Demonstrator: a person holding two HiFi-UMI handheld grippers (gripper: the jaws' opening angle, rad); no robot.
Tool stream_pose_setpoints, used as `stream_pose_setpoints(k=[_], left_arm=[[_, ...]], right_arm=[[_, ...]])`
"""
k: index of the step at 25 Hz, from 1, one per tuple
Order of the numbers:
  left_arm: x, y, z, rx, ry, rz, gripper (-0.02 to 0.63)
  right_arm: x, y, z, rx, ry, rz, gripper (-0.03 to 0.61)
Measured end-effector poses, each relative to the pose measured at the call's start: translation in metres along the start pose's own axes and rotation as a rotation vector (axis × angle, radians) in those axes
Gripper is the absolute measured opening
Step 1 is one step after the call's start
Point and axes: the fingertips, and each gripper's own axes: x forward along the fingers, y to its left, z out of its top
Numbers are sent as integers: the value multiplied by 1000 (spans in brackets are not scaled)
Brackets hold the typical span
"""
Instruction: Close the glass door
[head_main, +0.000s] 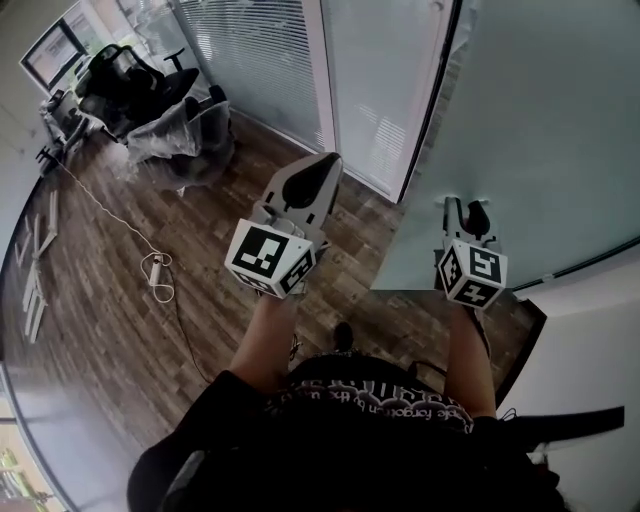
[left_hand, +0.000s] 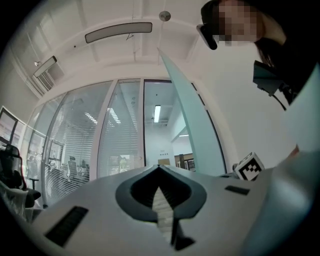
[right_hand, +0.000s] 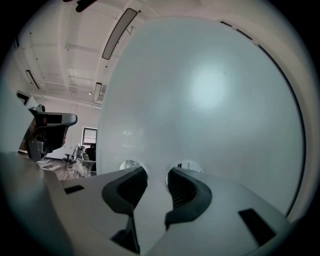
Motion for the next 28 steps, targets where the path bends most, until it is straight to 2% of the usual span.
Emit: stream_pose_setpoints(k=[8,16,23,28], left_arm=[[37,36,-14,-7,6,-66,2],[71,57,-31,-27,20,-93,2],[119,68,-48,-45,40,-73,2],[152,74,-56,-59,30,-51,3]], right_arm=[[48,-14,3,9,0,-81,126],[97,-27,4,9,13,-104,126],[136,-43,7,17,1,-96,126],[166,-50,6,15,31,-97,126]])
